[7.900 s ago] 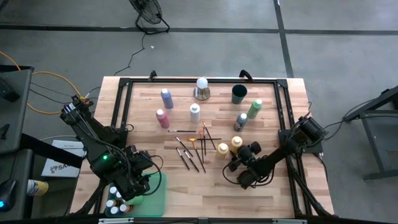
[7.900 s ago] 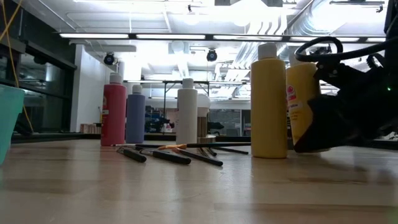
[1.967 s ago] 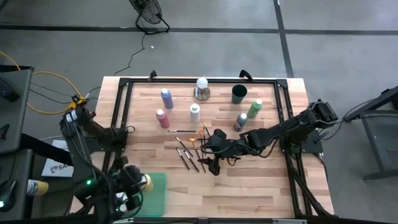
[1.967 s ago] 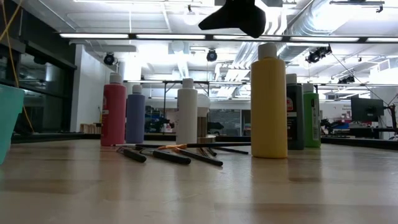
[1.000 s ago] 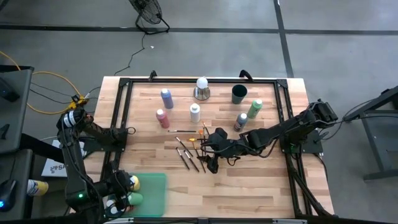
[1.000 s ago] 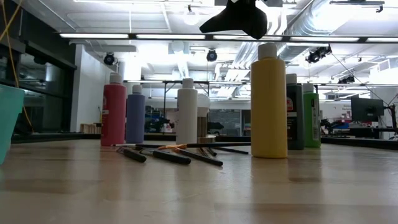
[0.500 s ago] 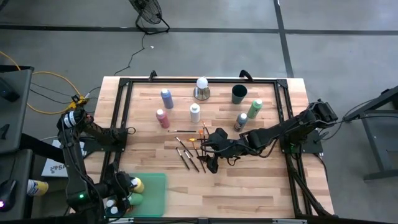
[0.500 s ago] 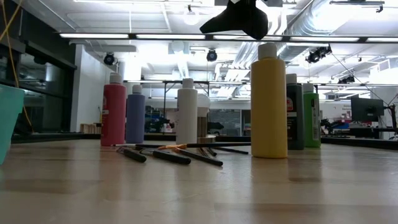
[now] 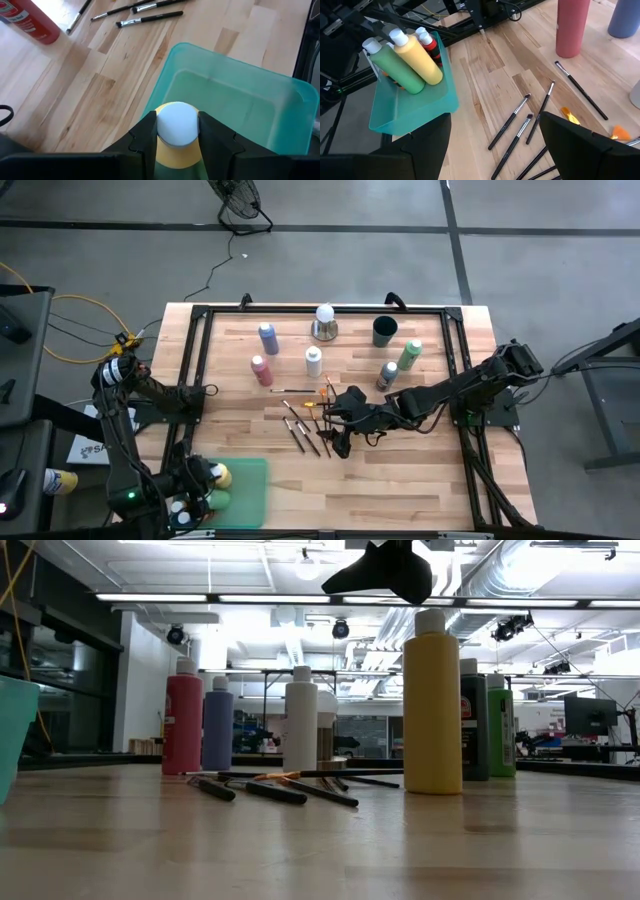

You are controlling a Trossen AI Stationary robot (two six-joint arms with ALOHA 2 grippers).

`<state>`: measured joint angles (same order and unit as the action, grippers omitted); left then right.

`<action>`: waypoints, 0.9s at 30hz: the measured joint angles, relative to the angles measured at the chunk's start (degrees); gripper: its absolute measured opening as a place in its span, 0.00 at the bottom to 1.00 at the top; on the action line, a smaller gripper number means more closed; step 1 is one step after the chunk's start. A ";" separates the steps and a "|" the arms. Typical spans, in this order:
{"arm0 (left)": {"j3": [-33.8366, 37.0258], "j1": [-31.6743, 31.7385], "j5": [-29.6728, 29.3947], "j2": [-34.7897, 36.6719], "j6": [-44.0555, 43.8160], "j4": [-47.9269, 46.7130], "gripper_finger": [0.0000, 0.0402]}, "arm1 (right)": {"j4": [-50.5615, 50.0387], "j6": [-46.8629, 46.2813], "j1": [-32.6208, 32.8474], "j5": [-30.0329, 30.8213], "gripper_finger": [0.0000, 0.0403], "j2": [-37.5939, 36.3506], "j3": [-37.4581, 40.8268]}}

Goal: Pick & Place Paint Supplies
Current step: Put the yellow paint bottle into the green bin

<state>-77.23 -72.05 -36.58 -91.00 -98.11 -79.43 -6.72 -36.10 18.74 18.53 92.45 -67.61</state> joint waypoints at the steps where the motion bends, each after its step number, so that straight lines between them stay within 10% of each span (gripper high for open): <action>1: 0.00 0.02 0.36 0.01 0.09 -0.01 0.30 | 0.00 -0.12 0.00 0.01 0.74 0.01 0.00; 19: -2.27 0.02 3.68 0.11 0.99 -3.30 0.46 | -0.09 -1.87 0.02 1.39 0.74 -2.05 0.07; 27: -8.93 0.08 -2.12 0.67 2.42 -10.35 0.46 | -13.49 -6.32 3.93 10.86 0.74 -12.49 0.04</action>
<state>-86.16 -71.97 -38.70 -90.33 -95.69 -89.79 -20.21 -42.42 22.67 29.40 79.97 -67.57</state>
